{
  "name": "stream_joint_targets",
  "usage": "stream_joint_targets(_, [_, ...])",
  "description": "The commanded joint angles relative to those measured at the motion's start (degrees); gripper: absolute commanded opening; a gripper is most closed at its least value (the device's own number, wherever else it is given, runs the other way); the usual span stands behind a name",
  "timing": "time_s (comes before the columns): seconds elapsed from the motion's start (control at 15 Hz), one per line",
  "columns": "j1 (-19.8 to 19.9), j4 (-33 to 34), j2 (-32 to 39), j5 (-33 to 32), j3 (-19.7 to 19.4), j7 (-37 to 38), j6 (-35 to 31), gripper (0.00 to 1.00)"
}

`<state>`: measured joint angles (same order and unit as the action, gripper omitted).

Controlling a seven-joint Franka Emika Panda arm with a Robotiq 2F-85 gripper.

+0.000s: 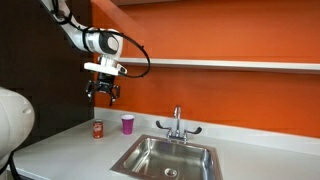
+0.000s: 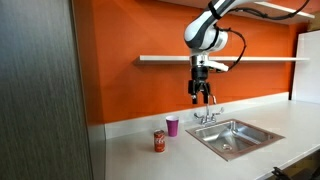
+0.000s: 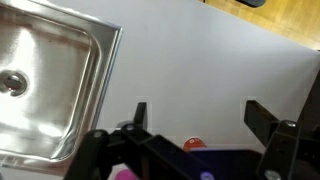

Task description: Put the can on the shelf

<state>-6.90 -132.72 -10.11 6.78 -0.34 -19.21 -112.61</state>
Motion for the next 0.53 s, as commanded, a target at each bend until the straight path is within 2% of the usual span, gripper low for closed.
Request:
stream_joint_targets(0.0, [0.47,0.09,3.41,0.24,1.15,-0.62,-4.06,1.00])
stream_joint_targets(0.47, [0.47,-0.25,9.01,0.06,2.80,-0.44,-12.20,1.00])
